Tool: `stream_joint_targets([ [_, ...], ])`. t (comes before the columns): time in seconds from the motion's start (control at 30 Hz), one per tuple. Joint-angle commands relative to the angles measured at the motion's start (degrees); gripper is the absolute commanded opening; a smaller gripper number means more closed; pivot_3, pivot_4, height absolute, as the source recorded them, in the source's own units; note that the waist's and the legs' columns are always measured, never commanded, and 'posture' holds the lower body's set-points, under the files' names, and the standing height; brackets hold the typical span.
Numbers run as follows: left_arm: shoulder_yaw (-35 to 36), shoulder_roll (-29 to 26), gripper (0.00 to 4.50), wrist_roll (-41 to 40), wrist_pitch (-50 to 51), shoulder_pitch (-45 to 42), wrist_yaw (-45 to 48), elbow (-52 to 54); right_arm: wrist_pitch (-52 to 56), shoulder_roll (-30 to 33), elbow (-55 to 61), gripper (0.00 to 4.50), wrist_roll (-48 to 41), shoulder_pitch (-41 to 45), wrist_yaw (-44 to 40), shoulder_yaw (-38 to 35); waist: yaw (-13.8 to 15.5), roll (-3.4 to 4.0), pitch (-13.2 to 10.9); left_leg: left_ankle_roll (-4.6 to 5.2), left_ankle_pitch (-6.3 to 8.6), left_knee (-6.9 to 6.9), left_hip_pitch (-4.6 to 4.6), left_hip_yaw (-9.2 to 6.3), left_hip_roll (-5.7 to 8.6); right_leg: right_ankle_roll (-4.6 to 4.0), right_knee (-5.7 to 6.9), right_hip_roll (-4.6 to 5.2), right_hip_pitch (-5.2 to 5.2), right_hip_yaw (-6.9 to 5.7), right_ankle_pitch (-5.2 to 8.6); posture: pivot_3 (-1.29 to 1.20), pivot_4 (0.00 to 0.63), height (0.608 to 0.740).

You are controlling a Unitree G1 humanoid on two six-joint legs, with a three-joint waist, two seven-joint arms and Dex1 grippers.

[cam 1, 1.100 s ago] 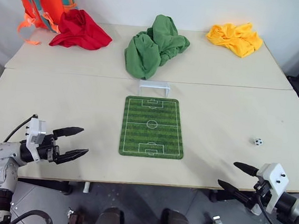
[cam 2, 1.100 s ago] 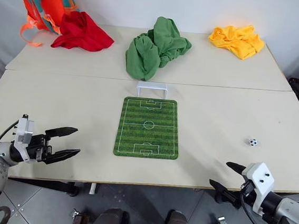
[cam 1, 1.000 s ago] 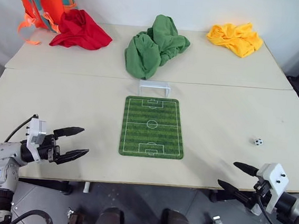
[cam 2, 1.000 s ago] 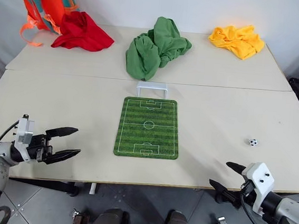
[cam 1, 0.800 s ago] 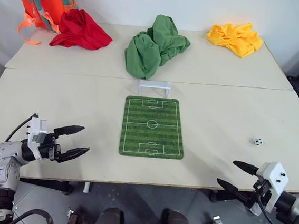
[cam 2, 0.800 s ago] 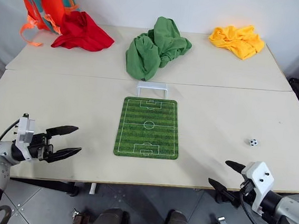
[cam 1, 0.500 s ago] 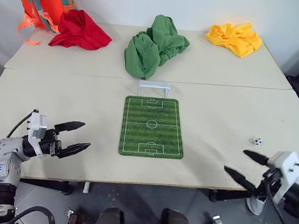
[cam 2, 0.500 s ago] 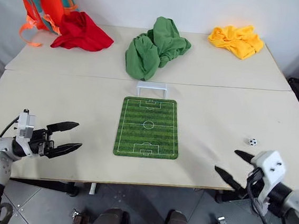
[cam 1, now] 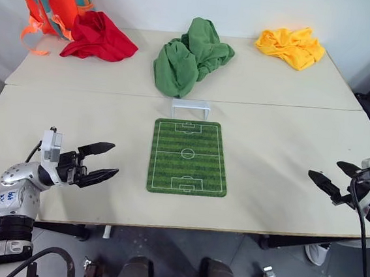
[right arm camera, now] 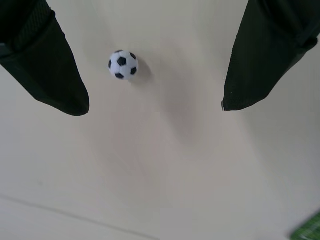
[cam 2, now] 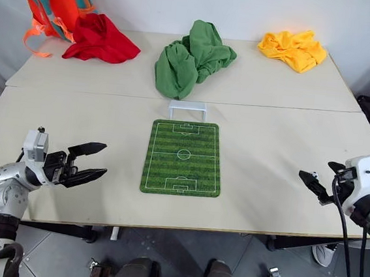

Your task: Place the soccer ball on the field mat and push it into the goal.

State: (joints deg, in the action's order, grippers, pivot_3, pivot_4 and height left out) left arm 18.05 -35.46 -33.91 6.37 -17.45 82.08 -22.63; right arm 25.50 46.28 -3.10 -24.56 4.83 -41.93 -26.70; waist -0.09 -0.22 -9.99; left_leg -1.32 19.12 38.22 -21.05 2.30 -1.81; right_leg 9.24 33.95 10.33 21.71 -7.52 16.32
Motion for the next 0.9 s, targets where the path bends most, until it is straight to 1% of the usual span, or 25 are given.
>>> stream_joint_targets([
  [0.03,0.6,-0.3,4.50,-0.9,-0.3,0.5,0.3,1.6,-2.4,-0.3,-4.9,4.47,1.1,2.8,0.0,0.7,0.0,0.00,0.0,0.00,0.00,0.00,0.01,0.00,0.00,0.00,0.01,0.00,0.00,0.00,0.00,0.00,0.150,0.740],
  [0.23,0.9,-0.4,4.50,-1.2,0.7,2.0,-1.1,4.3,-4.5,-1.1,-14.8,4.47,3.2,7.9,-0.7,4.1,-0.1,0.00,0.0,0.00,0.00,0.00,0.01,0.00,0.00,0.00,0.01,0.00,0.00,0.00,0.00,0.00,0.150,0.740],
  [0.43,1.2,-0.6,4.50,-1.2,1.2,2.7,-2.4,5.7,-3.5,-2.0,-16.4,4.47,3.6,8.0,-1.7,6.6,-0.1,0.01,0.0,-0.01,0.00,0.01,0.00,0.00,0.00,0.01,0.01,0.00,0.00,0.01,0.00,0.00,0.150,0.740],
  [0.53,1.2,-0.7,4.50,-1.3,1.3,2.8,-2.6,5.7,-3.1,-2.3,-16.2,3.87,3.4,8.0,-1.8,6.8,-0.1,0.01,0.0,-0.01,0.00,0.02,0.02,0.00,0.00,0.01,0.03,0.00,0.00,0.00,-0.01,0.00,0.150,0.740],
  [0.6,1.2,-0.6,4.50,-1.2,1.0,2.8,-2.6,5.5,-3.2,-2.8,-16.3,3.26,3.3,8.3,-1.3,6.5,-0.1,0.01,0.0,-0.01,0.00,0.02,0.01,0.00,-0.01,0.01,0.02,0.00,0.00,0.00,-0.01,0.00,0.150,0.740],
  [0.7,1.2,-0.5,4.50,-1.2,0.8,2.7,-2.7,5.6,-3.2,-3.0,-16.0,2.24,3.2,8.6,-0.8,6.1,-0.1,0.01,0.0,-0.01,0.00,0.02,0.01,0.00,-0.01,0.01,0.02,0.00,0.00,0.00,-0.01,0.00,0.150,0.740],
  [0.83,1.3,-0.3,4.50,-1.5,0.1,2.5,-1.9,5.1,-3.2,-2.6,-12.8,0.89,2.9,8.5,-0.2,5.5,-0.1,0.01,0.0,-0.01,0.00,0.02,0.01,0.00,-0.01,0.01,0.02,0.00,0.00,0.00,-0.01,0.00,0.150,0.740],
  [0.9,1.5,-0.3,4.50,-1.7,-0.3,2.6,-1.3,4.9,-2.4,-2.0,-8.7,0.85,2.7,7.8,-1.1,6.2,-0.1,0.03,0.0,-0.01,-0.01,0.02,0.00,0.00,-0.01,0.01,0.02,0.00,0.00,0.01,-0.01,0.00,0.150,0.740],
])
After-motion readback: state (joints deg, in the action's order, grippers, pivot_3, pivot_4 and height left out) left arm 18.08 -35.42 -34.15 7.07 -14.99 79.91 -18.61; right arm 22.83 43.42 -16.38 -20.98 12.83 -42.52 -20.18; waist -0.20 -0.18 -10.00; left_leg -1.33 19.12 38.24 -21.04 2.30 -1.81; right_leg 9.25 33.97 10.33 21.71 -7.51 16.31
